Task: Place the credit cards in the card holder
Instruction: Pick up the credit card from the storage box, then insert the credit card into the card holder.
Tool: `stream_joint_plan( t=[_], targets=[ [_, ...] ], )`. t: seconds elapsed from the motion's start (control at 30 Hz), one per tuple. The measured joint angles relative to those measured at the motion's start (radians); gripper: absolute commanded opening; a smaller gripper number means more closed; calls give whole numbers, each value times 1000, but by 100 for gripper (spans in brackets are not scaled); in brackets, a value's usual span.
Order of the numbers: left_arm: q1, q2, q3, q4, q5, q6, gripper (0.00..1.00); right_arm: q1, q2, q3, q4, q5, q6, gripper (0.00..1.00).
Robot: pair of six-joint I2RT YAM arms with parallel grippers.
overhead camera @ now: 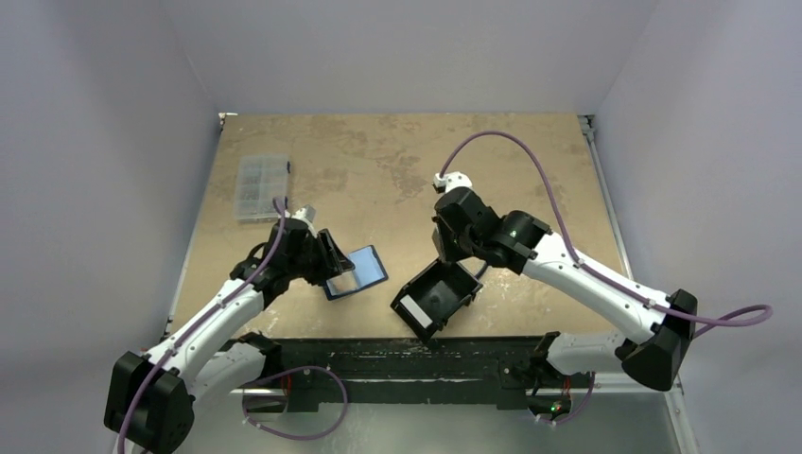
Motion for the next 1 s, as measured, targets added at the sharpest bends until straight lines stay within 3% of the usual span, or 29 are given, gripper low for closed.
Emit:
stream_joint_plan(
  t=[0.17,0.43,0.6,1.0],
  targets=[
    [0,80,3,27,-50,17,34,3,31,85,107,-131,-6,0],
    [0,145,1,60,-103,26,25,-24,306,111,447,-503,29,0],
    [0,142,-14,55,-148,25,14,-58,452,95,589,-689,47,0],
    [0,196,-56,-17,-261,8,3,-77,552,47,718,-816,55,0]
  ],
)
